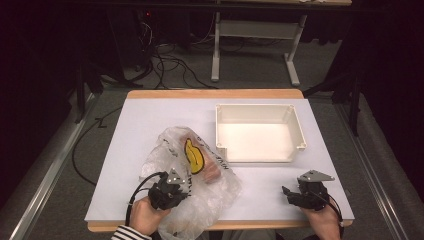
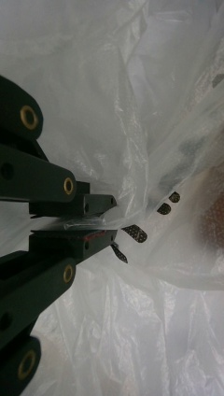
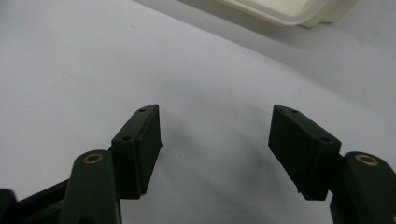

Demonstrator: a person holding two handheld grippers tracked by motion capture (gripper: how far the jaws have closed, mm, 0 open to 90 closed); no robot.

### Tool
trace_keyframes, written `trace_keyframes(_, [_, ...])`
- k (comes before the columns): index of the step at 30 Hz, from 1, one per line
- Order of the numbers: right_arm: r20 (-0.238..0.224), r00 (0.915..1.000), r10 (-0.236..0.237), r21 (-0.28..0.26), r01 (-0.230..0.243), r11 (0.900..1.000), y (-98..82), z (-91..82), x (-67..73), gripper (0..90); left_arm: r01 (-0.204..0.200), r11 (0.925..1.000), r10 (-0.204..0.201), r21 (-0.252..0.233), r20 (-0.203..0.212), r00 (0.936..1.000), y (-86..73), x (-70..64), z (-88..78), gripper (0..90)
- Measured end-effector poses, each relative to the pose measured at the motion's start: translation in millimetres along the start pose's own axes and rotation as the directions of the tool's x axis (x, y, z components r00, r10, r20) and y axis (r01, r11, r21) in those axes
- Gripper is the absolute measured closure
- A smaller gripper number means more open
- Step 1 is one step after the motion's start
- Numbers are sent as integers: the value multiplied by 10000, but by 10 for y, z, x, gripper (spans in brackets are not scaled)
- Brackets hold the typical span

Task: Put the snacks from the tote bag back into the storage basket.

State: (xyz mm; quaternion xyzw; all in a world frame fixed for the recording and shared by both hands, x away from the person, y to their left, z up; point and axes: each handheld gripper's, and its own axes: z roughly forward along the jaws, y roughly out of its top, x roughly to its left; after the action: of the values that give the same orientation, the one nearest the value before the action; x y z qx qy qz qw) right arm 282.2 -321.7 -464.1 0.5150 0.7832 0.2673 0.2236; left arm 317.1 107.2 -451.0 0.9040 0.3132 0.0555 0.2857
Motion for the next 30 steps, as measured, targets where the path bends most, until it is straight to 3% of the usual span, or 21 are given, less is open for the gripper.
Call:
trace_keyframes(6, [-67,10000,-11,-23,11,10000,-4,1,-3,349,-258,9996,258,98,-21,9997,27,-76,42,843])
trace_keyframes(19, [-70,10000,8,15,-8,10000,-1,7,-6,349,-724,9973,718,113,463,9963,114,-289,164,825])
trace_keyframes(24, [-55,10000,-1,-3,1,10000,-1,5,-4,349,-1076,9942,1071,66,605,9924,174,-408,217,821])
trace_keyframes(30, [-6,10000,-74,-82,74,9999,-2,-7,-5,350,-1153,9933,1152,-26,726,9907,231,-467,262,812])
